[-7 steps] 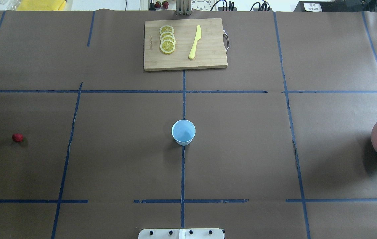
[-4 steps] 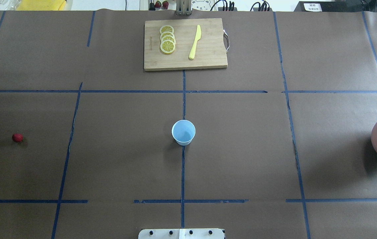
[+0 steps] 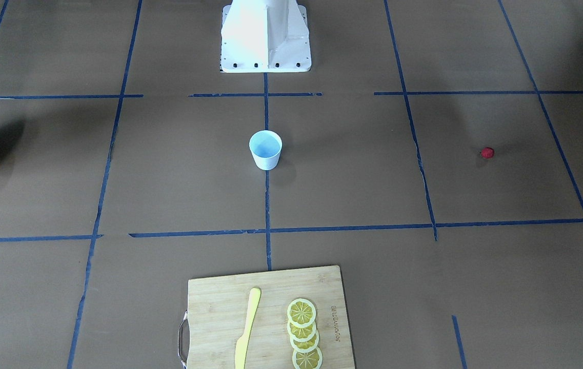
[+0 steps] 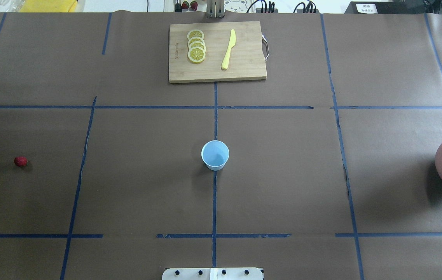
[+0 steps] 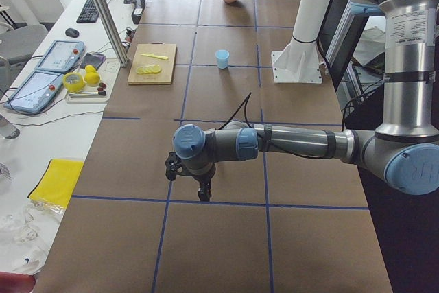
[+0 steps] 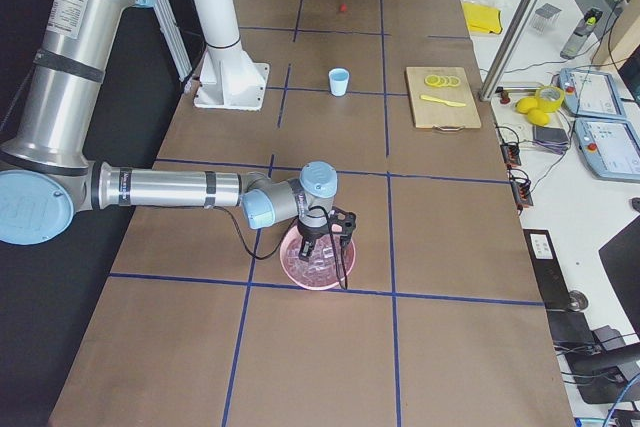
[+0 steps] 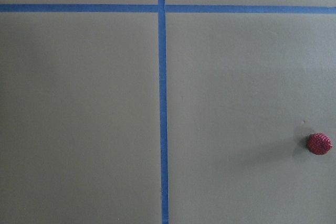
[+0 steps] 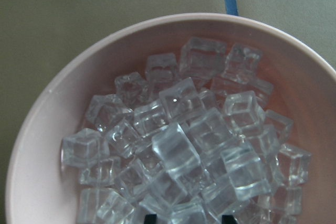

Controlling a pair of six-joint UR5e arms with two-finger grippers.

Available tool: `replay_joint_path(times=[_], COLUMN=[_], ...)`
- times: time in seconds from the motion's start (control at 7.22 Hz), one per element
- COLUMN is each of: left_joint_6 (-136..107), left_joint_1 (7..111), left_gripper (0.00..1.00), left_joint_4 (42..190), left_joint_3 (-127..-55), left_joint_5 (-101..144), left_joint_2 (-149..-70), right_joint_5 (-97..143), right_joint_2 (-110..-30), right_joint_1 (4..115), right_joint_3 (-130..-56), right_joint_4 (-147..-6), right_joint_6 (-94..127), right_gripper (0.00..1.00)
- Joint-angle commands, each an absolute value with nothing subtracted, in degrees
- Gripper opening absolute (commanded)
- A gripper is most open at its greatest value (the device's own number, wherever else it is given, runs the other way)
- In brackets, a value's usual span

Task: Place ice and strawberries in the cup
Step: 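Lower the right gripper into the pink bowl and grasp an ice cube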

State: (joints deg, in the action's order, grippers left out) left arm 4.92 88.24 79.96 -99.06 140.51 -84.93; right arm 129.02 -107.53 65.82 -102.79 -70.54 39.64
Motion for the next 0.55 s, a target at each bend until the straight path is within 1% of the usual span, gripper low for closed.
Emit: replay_joint_path(times=[0.0, 0.14, 0.28, 0.42], left_joint_6=[4.92, 4.92, 4.92, 4.92], left_joint_1=[88.24, 88.24, 88.24, 88.24], left_gripper=[1.0, 1.0, 1.0, 1.0], left_joint_4=[79.98, 79.98, 79.89, 79.98], left_joint_3=[-99.49, -99.49, -99.84, -99.93], left_joint_5=[140.45, 140.54, 140.45, 140.54], left_joint_2=[-84.55, -84.46, -84.46, -84.29], right_joint_5=[129.11, 129.11, 129.2, 129.46], right_joint_2=[-107.84, -107.84, -107.84, -108.36], right_joint_1=[65.92, 65.92, 66.09, 66.27], right_joint_3=[-102.83, -102.83, -103.96, -108.06], right_joint_4=[-70.58, -70.58, -70.58, -71.1], right_joint_6=[39.64, 39.81, 39.81, 39.9], right_gripper=[0.21, 0.0, 0.0, 0.0])
